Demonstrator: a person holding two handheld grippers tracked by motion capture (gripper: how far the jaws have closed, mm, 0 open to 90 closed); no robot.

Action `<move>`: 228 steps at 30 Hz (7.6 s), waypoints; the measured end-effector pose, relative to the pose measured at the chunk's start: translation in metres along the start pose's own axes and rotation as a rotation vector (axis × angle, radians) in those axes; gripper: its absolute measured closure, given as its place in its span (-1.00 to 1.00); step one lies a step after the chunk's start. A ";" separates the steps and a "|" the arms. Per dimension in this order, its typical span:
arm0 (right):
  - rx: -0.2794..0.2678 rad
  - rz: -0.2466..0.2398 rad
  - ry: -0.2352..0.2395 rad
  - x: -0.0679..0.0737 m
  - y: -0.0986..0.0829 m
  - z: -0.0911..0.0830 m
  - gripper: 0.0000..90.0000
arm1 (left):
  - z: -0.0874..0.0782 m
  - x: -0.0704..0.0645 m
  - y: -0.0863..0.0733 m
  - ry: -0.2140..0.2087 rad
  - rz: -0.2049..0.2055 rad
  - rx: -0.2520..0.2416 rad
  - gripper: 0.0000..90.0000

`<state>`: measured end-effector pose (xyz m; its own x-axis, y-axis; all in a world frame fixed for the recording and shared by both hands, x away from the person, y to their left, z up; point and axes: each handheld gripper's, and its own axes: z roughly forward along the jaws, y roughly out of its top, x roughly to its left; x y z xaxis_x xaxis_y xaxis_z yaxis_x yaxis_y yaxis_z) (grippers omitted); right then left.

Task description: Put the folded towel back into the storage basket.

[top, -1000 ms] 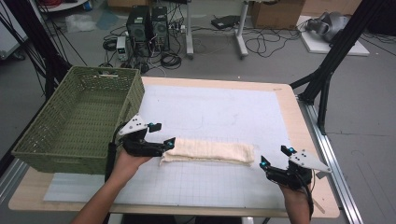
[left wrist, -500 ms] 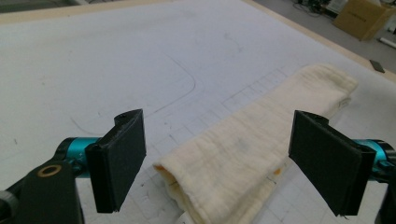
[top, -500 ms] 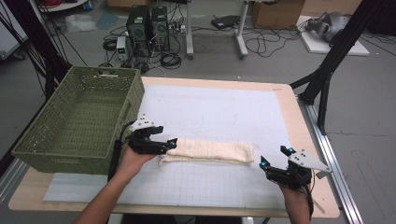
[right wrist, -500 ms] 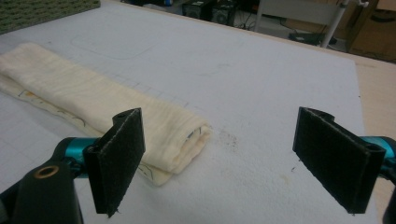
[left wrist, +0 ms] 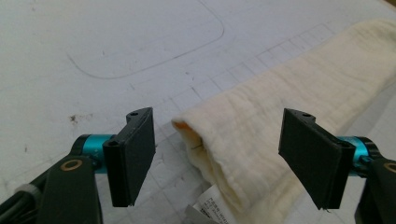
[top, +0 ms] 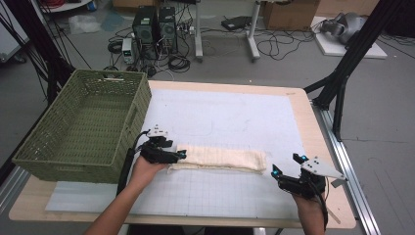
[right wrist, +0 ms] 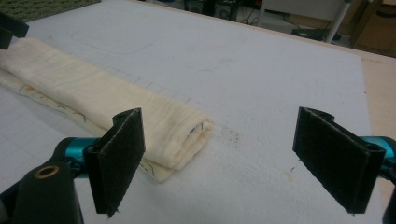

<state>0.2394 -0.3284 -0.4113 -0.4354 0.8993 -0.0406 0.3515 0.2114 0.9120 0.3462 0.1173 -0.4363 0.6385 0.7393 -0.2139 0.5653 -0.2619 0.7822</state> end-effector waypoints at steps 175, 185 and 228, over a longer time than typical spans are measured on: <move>-0.157 -0.161 0.312 0.072 0.186 0.128 0.81 | -0.197 -0.006 0.002 0.032 0.154 -0.519 0.88; -0.175 -0.200 0.339 0.094 0.213 0.148 0.81 | -0.220 0.003 -0.004 0.090 0.134 -0.557 0.88; -0.170 -0.244 0.419 0.209 0.294 0.259 0.81 | -0.273 0.040 -0.036 0.333 0.072 -0.584 0.88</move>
<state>0.4665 0.0208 -0.2571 -0.7948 0.5937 -0.1256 0.0735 0.2997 0.9512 0.2082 0.3257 -0.3134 0.4163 0.9087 -0.0314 0.0931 -0.0083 0.9956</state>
